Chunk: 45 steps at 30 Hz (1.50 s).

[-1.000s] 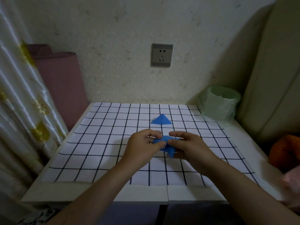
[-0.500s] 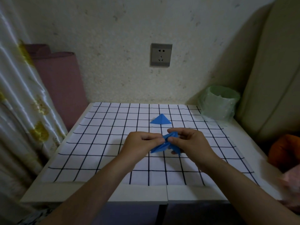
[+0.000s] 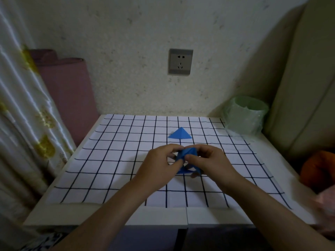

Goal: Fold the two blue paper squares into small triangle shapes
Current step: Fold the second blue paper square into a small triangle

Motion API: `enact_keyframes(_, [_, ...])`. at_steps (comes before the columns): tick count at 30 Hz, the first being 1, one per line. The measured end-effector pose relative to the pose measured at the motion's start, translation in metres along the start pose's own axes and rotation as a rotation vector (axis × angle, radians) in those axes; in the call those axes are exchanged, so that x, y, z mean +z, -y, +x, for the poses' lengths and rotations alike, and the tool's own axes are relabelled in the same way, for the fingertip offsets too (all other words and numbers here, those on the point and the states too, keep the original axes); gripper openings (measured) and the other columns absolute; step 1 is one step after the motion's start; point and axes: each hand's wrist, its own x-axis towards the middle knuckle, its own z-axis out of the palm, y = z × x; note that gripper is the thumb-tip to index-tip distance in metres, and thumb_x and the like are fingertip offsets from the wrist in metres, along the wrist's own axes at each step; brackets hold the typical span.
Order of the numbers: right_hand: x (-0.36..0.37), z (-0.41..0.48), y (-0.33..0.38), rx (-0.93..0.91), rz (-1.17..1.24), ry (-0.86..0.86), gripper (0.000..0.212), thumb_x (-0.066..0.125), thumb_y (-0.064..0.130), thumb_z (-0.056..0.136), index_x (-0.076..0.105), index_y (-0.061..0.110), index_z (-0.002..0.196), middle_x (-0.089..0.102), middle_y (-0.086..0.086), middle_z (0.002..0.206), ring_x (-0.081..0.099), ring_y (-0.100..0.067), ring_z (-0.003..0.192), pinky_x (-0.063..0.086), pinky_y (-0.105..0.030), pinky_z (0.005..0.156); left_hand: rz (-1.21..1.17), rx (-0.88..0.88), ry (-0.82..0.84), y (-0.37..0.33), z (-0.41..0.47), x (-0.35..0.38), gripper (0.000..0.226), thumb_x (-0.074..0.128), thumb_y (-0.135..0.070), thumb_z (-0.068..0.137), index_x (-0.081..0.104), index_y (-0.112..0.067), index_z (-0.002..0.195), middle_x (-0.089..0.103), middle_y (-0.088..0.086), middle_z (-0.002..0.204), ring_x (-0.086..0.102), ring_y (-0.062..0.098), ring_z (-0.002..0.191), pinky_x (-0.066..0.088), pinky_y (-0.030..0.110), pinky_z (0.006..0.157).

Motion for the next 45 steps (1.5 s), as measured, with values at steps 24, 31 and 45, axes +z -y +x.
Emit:
enact_keyframes(24, [0.014, -0.003, -0.002, 0.128, -0.057, -0.174, 0.006, 0.067, 0.017, 0.086, 0.072, 0.018, 0.088, 0.073, 0.006, 0.072, 0.065, -0.006, 0.056, 0.046, -0.015, 0.047, 0.188, 0.143, -0.009, -0.004, -0.003, 0.011, 0.047, 0.067, -0.025, 0.086, 0.055, -0.022, 0.131, 0.055, -0.012, 0.119, 0.05, 0.004, 0.112, 0.053, 0.03, 0.089])
enact_keyframes(31, [0.012, -0.001, -0.001, 0.065, -0.18, -0.218, 0.007, 0.068, 0.008, 0.081, 0.07, 0.012, 0.086, 0.072, -0.005, 0.077, 0.069, -0.01, 0.067, 0.054, -0.018, 0.056, 0.004, 0.049, -0.037, -0.006, -0.004, 0.012, 0.048, 0.074, -0.021, 0.081, 0.061, -0.025, 0.127, 0.056, -0.02, 0.114, 0.053, 0.0, 0.105, 0.057, 0.021, 0.07])
enact_keyframes(45, [0.008, -0.003, 0.006, 0.161, -0.192, -0.033, 0.017, 0.066, 0.027, 0.086, 0.075, 0.013, 0.084, 0.072, -0.011, 0.085, 0.069, -0.022, 0.082, 0.056, -0.022, 0.064, 0.075, 0.092, -0.07, -0.009, -0.004, 0.008, 0.034, 0.068, -0.008, 0.085, 0.069, -0.017, 0.118, 0.059, -0.01, 0.108, 0.058, 0.003, 0.099, 0.054, 0.017, 0.081])
